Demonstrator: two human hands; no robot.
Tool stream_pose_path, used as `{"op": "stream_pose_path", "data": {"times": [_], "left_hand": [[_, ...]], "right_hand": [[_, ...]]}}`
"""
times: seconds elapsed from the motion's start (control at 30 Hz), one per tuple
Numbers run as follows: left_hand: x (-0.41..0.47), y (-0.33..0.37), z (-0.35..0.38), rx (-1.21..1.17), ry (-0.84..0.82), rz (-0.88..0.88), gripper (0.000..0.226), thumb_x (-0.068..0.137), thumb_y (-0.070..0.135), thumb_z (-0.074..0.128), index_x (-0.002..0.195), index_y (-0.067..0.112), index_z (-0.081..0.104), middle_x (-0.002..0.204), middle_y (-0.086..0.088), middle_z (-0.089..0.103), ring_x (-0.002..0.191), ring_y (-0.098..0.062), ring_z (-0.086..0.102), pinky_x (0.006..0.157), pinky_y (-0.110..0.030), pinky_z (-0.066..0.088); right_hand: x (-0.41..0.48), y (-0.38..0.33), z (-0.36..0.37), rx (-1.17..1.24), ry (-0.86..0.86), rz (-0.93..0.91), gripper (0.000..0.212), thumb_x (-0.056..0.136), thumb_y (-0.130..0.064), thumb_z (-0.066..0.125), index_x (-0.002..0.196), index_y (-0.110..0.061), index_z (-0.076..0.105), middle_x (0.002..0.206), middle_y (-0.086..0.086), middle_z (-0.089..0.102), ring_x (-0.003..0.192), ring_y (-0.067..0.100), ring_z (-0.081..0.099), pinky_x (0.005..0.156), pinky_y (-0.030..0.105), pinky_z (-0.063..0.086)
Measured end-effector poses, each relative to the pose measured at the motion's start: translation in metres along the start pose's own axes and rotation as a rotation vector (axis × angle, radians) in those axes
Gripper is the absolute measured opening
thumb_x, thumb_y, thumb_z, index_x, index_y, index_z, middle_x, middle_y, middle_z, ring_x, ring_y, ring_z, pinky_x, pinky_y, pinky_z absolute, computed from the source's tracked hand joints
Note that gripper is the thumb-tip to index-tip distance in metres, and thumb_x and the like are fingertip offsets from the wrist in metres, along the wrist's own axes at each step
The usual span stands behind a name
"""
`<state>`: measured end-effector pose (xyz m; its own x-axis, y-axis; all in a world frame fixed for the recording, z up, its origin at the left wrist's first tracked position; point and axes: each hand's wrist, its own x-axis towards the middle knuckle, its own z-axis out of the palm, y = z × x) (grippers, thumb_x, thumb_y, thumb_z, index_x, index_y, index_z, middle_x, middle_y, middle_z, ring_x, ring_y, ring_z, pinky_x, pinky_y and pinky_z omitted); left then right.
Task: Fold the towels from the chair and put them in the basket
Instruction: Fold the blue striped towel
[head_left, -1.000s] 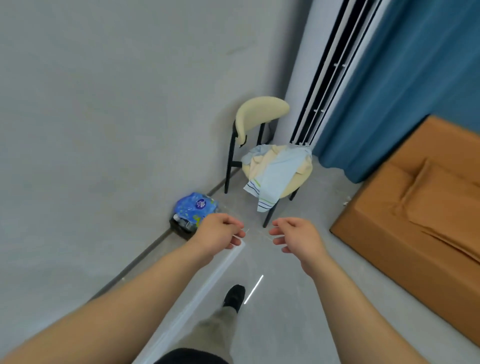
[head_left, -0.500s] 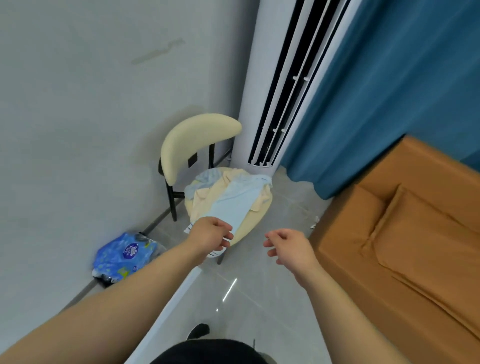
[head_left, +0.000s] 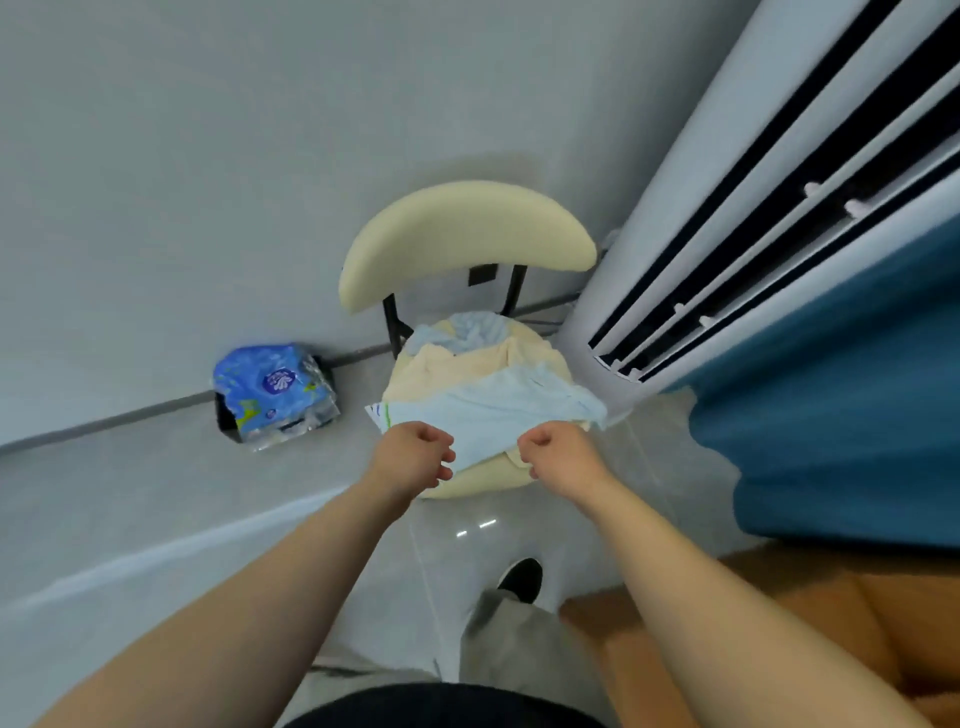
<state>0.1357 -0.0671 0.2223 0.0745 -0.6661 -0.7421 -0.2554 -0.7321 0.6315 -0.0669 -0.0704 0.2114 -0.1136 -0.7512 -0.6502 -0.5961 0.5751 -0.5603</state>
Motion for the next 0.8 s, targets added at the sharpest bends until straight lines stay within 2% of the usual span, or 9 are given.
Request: {"op": "stream_pose_path", "data": {"times": [0.07,0.13,0.2,0.27,0.43,0.57,0.67,0.8], "left_hand": [[-0.007,-0.006,0.015,-0.061,0.064,-0.023,0.015,0.094,0.006,0.053,0.099,0.006,0.067,0.094,-0.013,0.072,0.066,-0.022,0.065,0.061,-0.03,0.05],[-0.013,-0.011,0.026,-0.119,0.124,-0.046,0.018,0.092,0.005,0.051,0.099,0.008,0.068,0.094,-0.01,0.073,0.066,-0.021,0.067,0.063,-0.031,0.052],[-0.017,-0.02,0.037,-0.174,0.17,-0.057,0.019,0.091,0.004,0.05,0.098,0.009,0.068,0.094,-0.01,0.073,0.066,-0.02,0.067,0.065,-0.033,0.051],[-0.013,-0.03,0.05,-0.213,0.198,-0.063,0.019,0.091,0.004,0.052,0.098,0.01,0.068,0.093,-0.009,0.072,0.065,-0.02,0.068,0.066,-0.034,0.052],[0.032,-0.062,0.079,-0.269,0.238,-0.015,0.016,0.09,0.006,0.056,0.098,0.013,0.068,0.093,-0.005,0.072,0.064,-0.017,0.069,0.069,-0.034,0.054],[0.092,-0.097,0.101,-0.319,0.285,0.058,0.015,0.09,0.007,0.058,0.099,0.014,0.068,0.095,-0.003,0.072,0.064,-0.015,0.069,0.073,-0.037,0.057],[0.128,-0.127,0.115,-0.365,0.332,0.106,0.015,0.09,0.007,0.059,0.098,0.016,0.068,0.095,-0.001,0.072,0.063,-0.013,0.071,0.077,-0.041,0.058],[0.162,-0.172,0.14,-0.414,0.382,0.159,0.015,0.09,0.009,0.058,0.096,0.018,0.068,0.095,0.0,0.072,0.061,-0.01,0.07,0.079,-0.04,0.058]], "right_hand": [[0.012,0.001,-0.013,-0.1,-0.074,-0.06,0.017,0.092,-0.021,0.058,0.077,-0.02,0.066,0.079,-0.008,0.063,0.085,0.02,0.066,0.073,0.031,0.052],[0.025,0.001,-0.02,-0.223,-0.124,-0.122,0.012,0.093,-0.022,0.059,0.09,-0.02,0.07,0.093,-0.006,0.067,0.094,0.018,0.064,0.077,0.027,0.049],[0.041,0.003,-0.018,-0.342,-0.148,-0.174,0.017,0.093,-0.021,0.059,0.103,-0.016,0.072,0.107,-0.003,0.069,0.101,0.019,0.064,0.085,0.029,0.052],[0.061,0.004,-0.011,-0.433,-0.168,-0.216,0.021,0.092,-0.019,0.057,0.107,-0.016,0.071,0.113,0.0,0.068,0.106,0.021,0.063,0.089,0.03,0.052],[0.127,0.015,0.027,-0.666,-0.145,-0.344,0.026,0.092,-0.02,0.055,0.116,-0.021,0.064,0.121,-0.001,0.064,0.108,0.021,0.06,0.088,0.032,0.051],[0.192,0.027,0.065,-0.796,-0.081,-0.445,0.026,0.095,-0.019,0.054,0.121,-0.018,0.06,0.122,0.001,0.062,0.107,0.024,0.06,0.09,0.038,0.054],[0.235,0.035,0.091,-0.845,-0.038,-0.561,0.038,0.095,-0.022,0.055,0.132,-0.016,0.051,0.127,0.004,0.058,0.112,0.026,0.058,0.092,0.041,0.052],[0.276,0.055,0.124,-0.957,-0.083,-0.646,0.063,0.095,-0.029,0.059,0.149,-0.015,0.031,0.141,0.008,0.05,0.124,0.031,0.053,0.098,0.044,0.049]]}}
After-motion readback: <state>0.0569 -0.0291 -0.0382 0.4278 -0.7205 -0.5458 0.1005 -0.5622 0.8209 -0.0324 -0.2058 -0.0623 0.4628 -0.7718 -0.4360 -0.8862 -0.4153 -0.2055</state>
